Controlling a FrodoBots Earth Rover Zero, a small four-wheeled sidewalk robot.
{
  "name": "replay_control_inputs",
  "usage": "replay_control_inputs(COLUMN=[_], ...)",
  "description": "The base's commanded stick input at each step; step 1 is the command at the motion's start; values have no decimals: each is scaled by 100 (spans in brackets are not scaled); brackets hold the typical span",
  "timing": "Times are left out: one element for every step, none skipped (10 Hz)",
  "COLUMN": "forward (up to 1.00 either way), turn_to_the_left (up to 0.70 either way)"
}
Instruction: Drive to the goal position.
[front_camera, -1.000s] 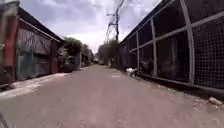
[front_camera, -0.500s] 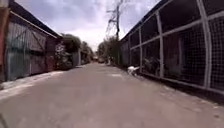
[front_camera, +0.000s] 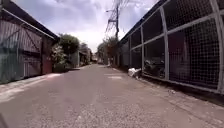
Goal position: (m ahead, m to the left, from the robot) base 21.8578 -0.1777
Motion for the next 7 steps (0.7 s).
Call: replay_control_inputs(forward=[70,70,70,70,70,70,70], turn_to_the_left=[0,0,0,0,0,0,0])
